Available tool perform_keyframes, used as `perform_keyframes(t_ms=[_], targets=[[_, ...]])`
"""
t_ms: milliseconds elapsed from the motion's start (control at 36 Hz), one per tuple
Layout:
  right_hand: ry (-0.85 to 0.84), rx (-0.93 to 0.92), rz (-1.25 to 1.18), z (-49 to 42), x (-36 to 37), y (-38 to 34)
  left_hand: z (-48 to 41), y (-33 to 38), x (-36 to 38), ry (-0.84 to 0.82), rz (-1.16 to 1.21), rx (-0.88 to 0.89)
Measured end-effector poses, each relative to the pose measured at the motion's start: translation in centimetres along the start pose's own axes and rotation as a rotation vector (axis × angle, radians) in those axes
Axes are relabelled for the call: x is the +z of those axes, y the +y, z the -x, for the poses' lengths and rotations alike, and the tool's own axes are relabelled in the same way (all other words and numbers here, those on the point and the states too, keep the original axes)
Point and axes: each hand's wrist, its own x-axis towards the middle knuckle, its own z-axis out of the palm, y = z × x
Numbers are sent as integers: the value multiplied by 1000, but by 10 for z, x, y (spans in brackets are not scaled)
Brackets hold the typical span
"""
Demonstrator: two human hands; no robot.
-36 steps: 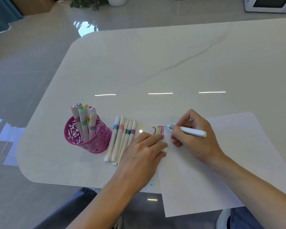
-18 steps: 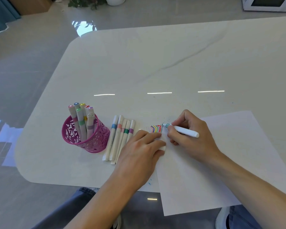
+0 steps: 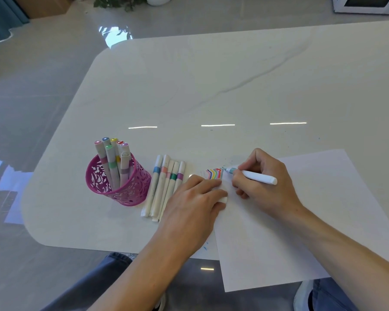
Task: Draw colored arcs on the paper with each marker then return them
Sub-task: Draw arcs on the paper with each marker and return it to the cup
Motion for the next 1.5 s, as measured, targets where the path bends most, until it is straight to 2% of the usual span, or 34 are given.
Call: perform_keyframes(t_ms=[528,1167,1500], targets=[[-61,13,-50,-2,-1,0,0,0,4,61,-61,79],[-98,45,-19,-3,-2,0,0,1,3,28,-80,60],[-52,51,-323,-6,-10,-4,-3,-1,-7,-62,19,-40]])
